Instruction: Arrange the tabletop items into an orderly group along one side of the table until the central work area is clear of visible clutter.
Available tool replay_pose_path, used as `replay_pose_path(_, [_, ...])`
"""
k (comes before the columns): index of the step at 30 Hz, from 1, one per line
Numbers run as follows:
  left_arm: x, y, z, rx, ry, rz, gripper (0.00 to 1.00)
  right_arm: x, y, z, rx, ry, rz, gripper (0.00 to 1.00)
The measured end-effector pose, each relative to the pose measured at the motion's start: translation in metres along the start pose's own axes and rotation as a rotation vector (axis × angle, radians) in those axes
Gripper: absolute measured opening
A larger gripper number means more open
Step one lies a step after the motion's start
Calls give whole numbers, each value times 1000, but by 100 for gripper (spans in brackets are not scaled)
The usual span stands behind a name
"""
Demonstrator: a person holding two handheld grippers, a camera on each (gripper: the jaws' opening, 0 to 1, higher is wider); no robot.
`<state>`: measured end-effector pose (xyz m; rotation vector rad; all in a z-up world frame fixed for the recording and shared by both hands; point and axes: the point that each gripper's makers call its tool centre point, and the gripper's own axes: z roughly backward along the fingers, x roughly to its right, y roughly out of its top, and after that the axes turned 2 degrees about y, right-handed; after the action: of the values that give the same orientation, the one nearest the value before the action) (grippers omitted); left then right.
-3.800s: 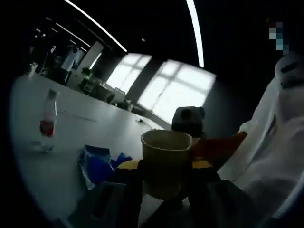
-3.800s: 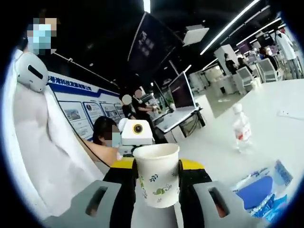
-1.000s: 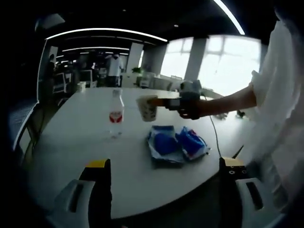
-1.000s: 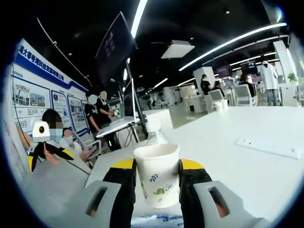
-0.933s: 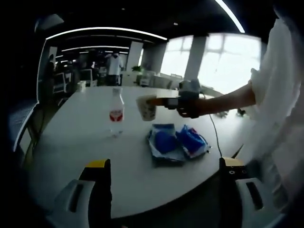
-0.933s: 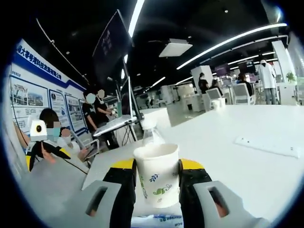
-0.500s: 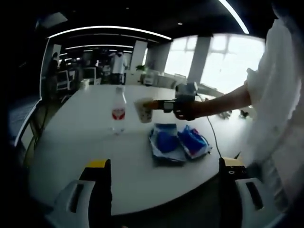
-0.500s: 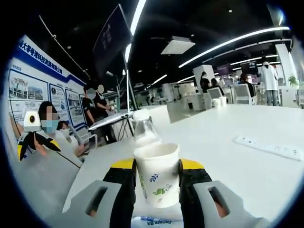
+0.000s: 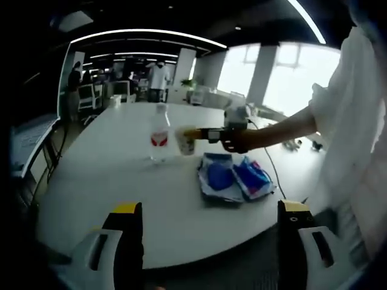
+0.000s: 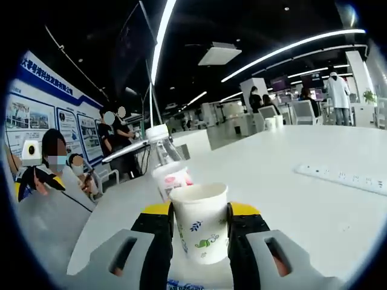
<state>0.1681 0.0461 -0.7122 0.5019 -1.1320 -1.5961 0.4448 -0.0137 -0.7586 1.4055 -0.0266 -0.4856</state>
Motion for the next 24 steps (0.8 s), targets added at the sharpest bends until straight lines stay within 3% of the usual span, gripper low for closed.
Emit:
replay_pose_path(15, [1,8,-6,15,4,8,87,1,-15,6,-42,35,52,31])
replay_pose_path(24, [1,7,-7,14,4,5,86,5,-28,23,-115,33,134,29])
